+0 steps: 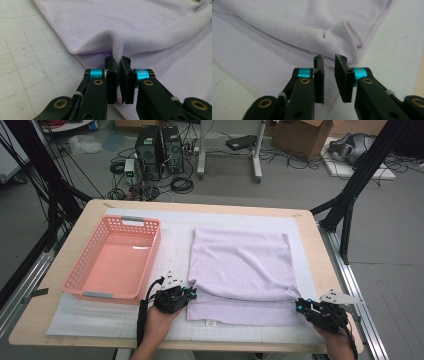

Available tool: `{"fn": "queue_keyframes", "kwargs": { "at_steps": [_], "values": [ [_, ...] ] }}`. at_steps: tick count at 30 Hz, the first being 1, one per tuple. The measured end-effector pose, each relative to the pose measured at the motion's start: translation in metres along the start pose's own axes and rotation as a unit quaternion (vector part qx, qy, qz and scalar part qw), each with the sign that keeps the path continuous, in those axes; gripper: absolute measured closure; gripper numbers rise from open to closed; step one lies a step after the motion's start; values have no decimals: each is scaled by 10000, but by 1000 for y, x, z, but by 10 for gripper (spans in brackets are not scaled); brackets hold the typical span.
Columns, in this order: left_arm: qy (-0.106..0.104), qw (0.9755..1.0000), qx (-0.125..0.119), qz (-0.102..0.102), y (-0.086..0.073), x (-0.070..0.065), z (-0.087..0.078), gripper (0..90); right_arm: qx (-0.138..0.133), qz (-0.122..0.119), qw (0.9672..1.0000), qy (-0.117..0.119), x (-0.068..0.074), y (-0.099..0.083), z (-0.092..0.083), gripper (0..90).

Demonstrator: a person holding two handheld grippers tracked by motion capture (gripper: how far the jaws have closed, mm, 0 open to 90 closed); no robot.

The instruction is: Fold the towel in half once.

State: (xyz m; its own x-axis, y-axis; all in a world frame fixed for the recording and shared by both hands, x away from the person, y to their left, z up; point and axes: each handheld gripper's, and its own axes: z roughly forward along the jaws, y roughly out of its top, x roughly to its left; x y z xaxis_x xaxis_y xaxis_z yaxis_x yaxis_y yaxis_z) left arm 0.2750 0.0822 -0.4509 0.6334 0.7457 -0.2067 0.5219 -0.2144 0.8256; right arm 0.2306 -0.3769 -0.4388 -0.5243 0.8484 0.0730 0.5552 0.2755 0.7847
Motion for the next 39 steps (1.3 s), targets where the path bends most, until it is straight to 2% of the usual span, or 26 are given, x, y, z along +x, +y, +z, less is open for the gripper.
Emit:
{"fn": "queue_keyframes", "kwargs": {
  "at_steps": [2, 4, 6, 7, 8, 11, 14, 16, 20, 21, 23, 25, 27, 29, 30, 31, 32, 34, 36, 39],
  "values": [
    [-9, 10000, -1, 4, 0, 0, 0, 847, -8, -73, 10000, -62, 2, 2, 7, 680],
    [-8, 10000, -3, -5, 0, 0, 0, 847, 77, -262, 9993, -237, 4, 5, 16, 681],
    [-26, 10000, -9, -7, 0, 0, 0, 847, 211, -388, 9981, -430, 5, 5, 23, 726],
    [-29, 10000, 0, 5, 0, 1, -1, 848, 164, -335, 9983, -437, 4, 5, 23, 762],
    [-42, 10000, -2, 0, 0, 1, -1, 849, 188, -292, 9984, -442, 2, 4, 22, 862],
    [-77, 10000, -12, -36, -1, 2, -3, 851, 197, -343, 9984, -407, 1, 4, 20, 877],
    [-162, 9998, -56, -82, -1, 2, -9, 852, 169, -266, 9992, -244, 1, 4, 14, 881],
    [-217, 9997, -96, -84, -1, 2, -13, 852, 79, -207, 9998, -16, 2, 4, 0, 881],
    [-356, 9992, -155, -130, -2, 0, -20, 853, 3, -218, 9997, 103, 4, 3, -13, 881],
    [-410, 9989, -166, -157, -2, 0, -22, 853, -40, -140, 9997, 218, 5, 2, -19, 880],
    [-547, 9980, -196, -234, -2, 0, -27, 853, -37, -119, 9996, 264, 5, 1, -21, 881],
    [-688, 9971, -167, -284, -2, 1, -33, 853, 99, -67, 9988, 476, 9, -2, -28, 881],
    [-740, 9968, -89, -304, -4, 2, -37, 852, 153, -65, 9985, 526, 10, -3, -31, 881],
    [-693, 9971, 4, -305, -6, 3, -37, 848, 284, -30, 9978, 595, 11, -5, -35, 894],
    [-646, 9974, 17, -329, -8, 3, -37, 828, 318, -79, 9981, 516, 12, -6, -37, 890],
    [-620, 9974, 11, -366, -9, 4, -36, 754, 307, -142, 9985, 429, 10, -7, -38, 837],
    [-627, 9971, 6, -426, -9, 4, -35, 684, 279, -75, 9988, 384, 9, -7, -39, 812],
    [-600, 9974, -42, -400, -10, 2, -35, 621, 195, -19, 9991, 367, 9, -7, -39, 796],
    [-533, 9981, 0, -301, -12, -1, -35, 587, 177, -93, 9990, 403, 11, -7, -36, 782],
    [-451, 9987, 88, -240, -18, -3, -36, 569, 303, -147, 9988, 350, 15, -7, -28, 704]
  ]
}}
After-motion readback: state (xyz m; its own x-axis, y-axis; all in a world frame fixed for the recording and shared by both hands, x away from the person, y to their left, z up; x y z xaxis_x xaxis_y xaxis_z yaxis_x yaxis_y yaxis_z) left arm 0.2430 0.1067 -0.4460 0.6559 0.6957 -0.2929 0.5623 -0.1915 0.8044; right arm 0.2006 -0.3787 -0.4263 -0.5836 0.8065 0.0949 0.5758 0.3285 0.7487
